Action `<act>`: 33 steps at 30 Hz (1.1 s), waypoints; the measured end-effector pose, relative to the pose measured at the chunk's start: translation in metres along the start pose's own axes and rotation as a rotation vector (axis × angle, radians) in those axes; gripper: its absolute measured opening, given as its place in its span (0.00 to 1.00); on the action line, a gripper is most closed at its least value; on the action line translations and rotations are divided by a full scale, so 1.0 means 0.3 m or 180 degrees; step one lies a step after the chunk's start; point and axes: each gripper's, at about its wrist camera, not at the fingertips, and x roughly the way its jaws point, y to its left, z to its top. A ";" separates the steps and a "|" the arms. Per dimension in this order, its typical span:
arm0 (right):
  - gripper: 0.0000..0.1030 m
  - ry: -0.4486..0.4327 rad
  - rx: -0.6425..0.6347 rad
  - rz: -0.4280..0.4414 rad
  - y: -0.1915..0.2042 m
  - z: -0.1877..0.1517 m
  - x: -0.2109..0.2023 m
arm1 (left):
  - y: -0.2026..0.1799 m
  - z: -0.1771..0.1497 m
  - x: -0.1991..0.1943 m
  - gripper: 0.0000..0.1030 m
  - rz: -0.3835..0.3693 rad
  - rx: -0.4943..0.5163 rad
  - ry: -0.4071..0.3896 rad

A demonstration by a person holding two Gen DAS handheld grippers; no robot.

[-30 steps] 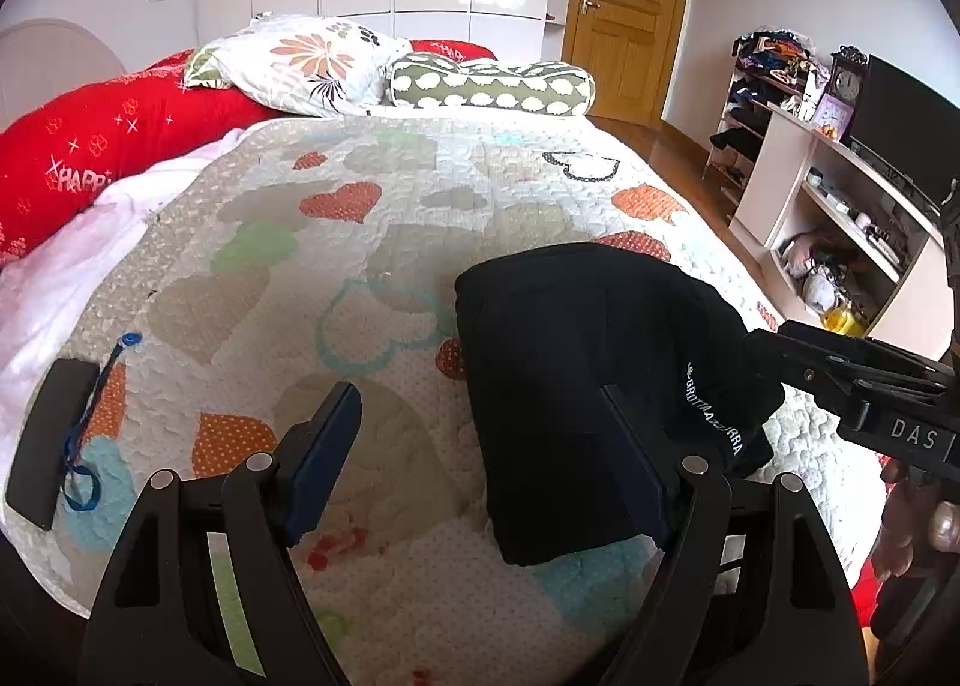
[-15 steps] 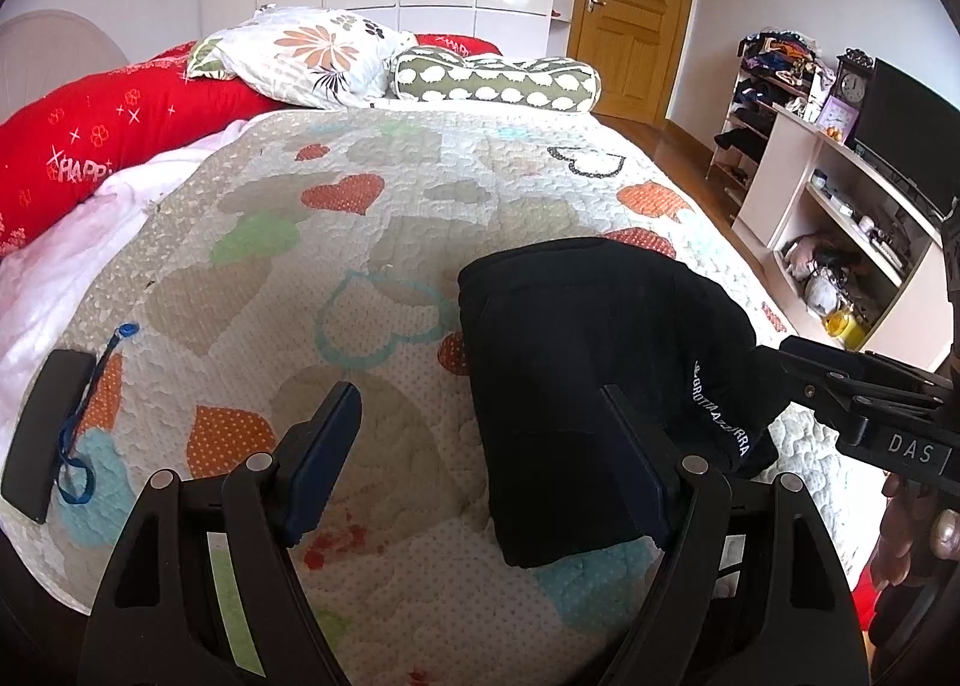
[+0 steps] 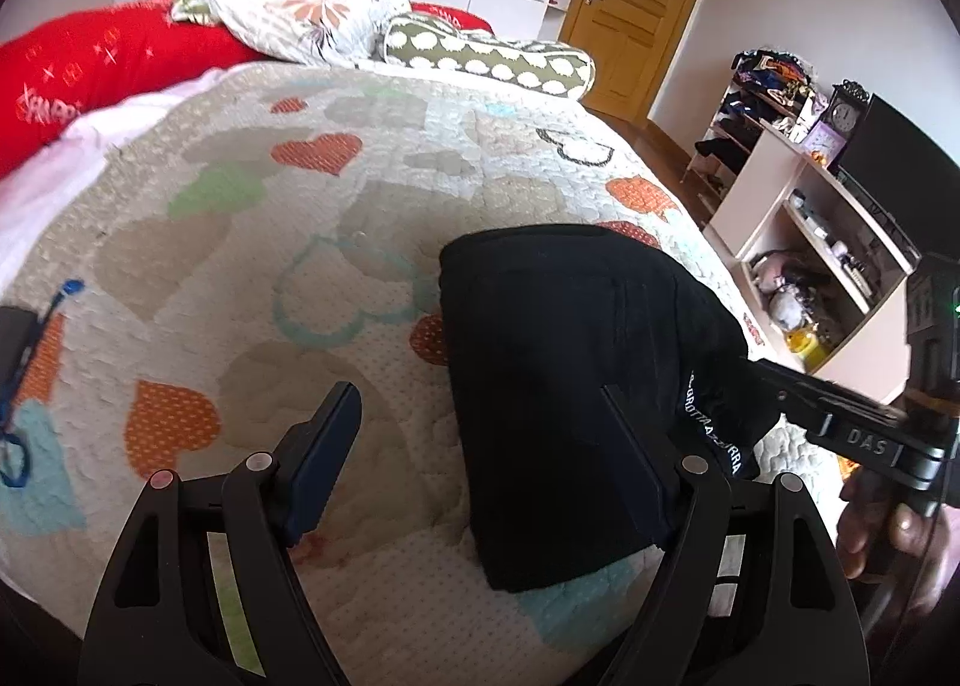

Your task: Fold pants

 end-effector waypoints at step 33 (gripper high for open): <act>0.69 0.0031 -0.0002 0.0714 -0.047 0.035 0.206 | 0.012 0.045 0.222 0.82 -0.0597 -0.0121 0.0438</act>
